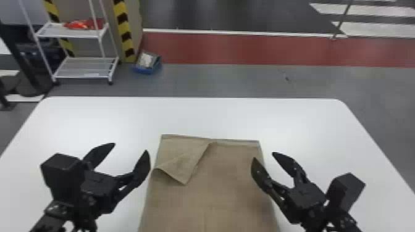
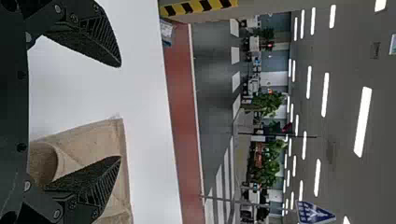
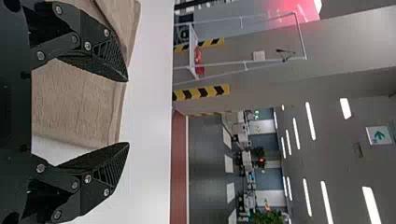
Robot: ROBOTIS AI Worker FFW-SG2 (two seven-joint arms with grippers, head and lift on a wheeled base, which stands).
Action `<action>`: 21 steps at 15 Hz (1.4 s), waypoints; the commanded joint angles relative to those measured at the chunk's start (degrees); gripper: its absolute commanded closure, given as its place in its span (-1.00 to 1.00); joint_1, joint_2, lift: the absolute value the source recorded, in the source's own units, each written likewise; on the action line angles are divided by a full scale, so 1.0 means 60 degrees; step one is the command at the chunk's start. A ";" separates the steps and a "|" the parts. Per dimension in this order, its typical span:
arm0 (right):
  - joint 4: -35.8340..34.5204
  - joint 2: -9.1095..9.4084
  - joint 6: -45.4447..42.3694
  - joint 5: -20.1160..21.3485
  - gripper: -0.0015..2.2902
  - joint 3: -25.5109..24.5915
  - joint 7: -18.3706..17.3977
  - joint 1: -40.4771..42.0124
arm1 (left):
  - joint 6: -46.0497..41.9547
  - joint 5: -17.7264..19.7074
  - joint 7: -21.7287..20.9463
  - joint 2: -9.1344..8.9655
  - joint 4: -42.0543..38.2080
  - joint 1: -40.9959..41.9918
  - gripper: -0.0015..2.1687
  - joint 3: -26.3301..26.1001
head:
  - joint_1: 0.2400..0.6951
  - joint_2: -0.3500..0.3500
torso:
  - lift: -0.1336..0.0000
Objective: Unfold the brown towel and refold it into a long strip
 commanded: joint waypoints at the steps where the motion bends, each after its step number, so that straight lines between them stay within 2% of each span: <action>1: 0.0282 -0.0009 0.0084 0.0101 -0.59 0.0968 0.0186 -0.0193 | -0.0916 -0.0006 0.0027 -0.0055 0.0314 -0.0047 -0.80 -0.0167 | 1.00 0.05 | -0.87; 5: 0.0589 0.0006 0.0435 0.0262 -0.59 0.1759 0.0201 -0.0632 | -0.1590 -0.0021 0.0115 -0.0055 0.0681 -0.0135 -0.80 -0.0342 | 1.00 0.31 | -0.87; 8: 0.0619 0.0035 0.1109 0.0995 -0.58 0.2447 0.0157 -0.0998 | -0.1971 -0.0021 0.0218 -0.0026 0.0754 -0.0076 -0.80 -0.0342 | 1.00 0.41 | -0.87; 11: 0.0619 0.0196 0.2076 0.2167 -0.58 0.3253 -0.0121 -0.1365 | -0.2205 -0.0021 0.0115 -0.0026 0.0754 0.0129 -0.80 -0.0342 | 1.00 0.55 | -0.87; 15: 0.0721 0.0533 0.2281 0.2811 -0.58 0.3502 -0.0356 -0.1570 | -0.2557 -0.0006 0.0071 -0.0011 0.0695 0.0363 -0.80 -0.0254 | 1.00 0.70 | -0.87; 21: 0.1512 0.0548 0.2223 0.2723 -0.58 0.3678 -0.0488 -0.2170 | -0.2791 -0.0021 0.0042 0.0091 0.0695 0.0554 -0.80 -0.0137 | 1.00 0.72 | -0.87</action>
